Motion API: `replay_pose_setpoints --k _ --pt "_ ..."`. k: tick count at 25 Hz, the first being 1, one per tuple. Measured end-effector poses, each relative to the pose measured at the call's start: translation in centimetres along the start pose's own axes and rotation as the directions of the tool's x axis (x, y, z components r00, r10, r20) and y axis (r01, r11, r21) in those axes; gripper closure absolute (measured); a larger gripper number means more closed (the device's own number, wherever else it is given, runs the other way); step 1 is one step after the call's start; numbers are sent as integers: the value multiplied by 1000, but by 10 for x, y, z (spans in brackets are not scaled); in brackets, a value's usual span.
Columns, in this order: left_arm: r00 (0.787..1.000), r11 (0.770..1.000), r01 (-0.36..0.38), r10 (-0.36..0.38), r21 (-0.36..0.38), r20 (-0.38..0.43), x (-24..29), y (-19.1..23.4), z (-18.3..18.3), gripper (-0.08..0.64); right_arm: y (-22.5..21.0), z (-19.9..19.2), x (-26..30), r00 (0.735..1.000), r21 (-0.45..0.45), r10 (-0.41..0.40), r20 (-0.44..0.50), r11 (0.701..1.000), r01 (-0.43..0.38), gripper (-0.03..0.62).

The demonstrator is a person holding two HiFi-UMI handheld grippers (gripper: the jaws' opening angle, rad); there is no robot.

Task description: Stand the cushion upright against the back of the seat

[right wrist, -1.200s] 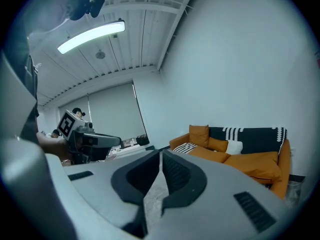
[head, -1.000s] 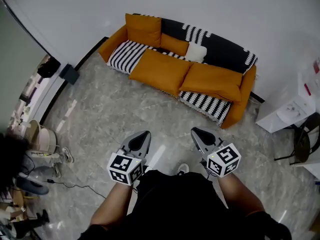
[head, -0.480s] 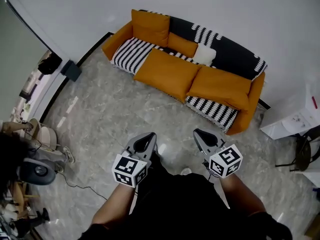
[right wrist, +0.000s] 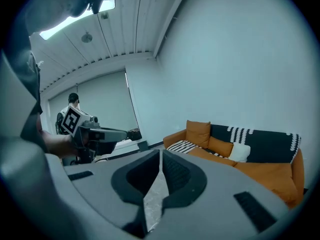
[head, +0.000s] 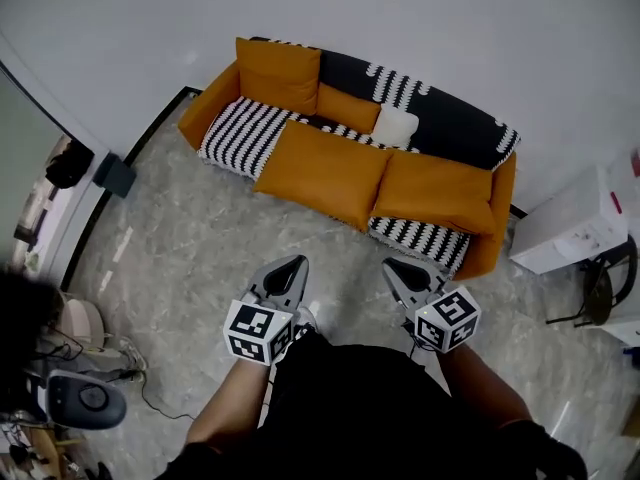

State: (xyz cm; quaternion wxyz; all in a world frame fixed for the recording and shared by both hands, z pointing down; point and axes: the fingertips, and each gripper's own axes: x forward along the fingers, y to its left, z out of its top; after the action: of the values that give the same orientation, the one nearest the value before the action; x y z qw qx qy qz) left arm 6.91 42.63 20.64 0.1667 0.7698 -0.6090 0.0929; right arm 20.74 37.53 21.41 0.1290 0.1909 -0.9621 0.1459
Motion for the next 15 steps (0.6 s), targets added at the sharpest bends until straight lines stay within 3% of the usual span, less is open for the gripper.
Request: replay_pose_setpoints --k 9,15 --pt "995 994 94 -93 47 -36 15 93 4 543 -2 24 85 992 -9 -122 -22 993 122 552" --pt "992 992 111 -107 54 -63 29 159 1 543 -27 9 115 968 43 -245 -54 968 247 552"
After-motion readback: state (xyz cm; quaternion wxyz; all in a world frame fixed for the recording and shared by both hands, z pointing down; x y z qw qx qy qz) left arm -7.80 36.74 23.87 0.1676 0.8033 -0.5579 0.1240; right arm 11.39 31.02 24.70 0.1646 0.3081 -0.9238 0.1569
